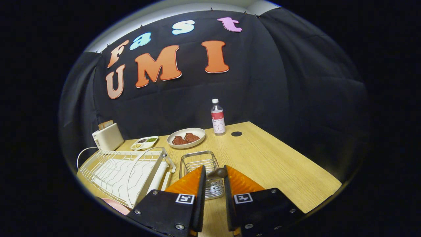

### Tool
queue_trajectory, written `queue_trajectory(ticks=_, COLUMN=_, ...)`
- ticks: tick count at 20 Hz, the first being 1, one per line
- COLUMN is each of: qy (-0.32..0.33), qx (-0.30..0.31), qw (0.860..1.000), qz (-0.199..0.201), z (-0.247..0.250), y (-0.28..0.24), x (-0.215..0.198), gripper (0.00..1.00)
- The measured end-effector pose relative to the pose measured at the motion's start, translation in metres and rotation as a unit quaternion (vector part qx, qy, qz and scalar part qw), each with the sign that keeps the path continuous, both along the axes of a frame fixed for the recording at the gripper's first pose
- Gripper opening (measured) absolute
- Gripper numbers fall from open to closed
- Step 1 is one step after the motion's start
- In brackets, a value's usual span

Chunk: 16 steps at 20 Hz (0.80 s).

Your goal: Take the plate from the dish rack, then take the spoon from the basket and place it into the plate.

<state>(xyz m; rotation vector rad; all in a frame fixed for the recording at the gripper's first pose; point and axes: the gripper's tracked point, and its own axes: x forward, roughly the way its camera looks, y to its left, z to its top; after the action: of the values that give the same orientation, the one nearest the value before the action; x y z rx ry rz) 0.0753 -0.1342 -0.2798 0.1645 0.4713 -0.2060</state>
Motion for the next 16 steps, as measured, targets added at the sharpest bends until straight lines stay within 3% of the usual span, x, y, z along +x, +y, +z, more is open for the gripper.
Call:
queue_trajectory(ticks=5, qy=-0.018, qx=0.041, qw=0.999, qz=0.017, z=0.010, y=0.020, x=0.010, gripper=0.12)
queue_trajectory(ticks=16, qy=-0.018, qx=0.032, qw=0.999, qz=0.002, z=0.039, y=0.020, x=0.032, gripper=0.09)
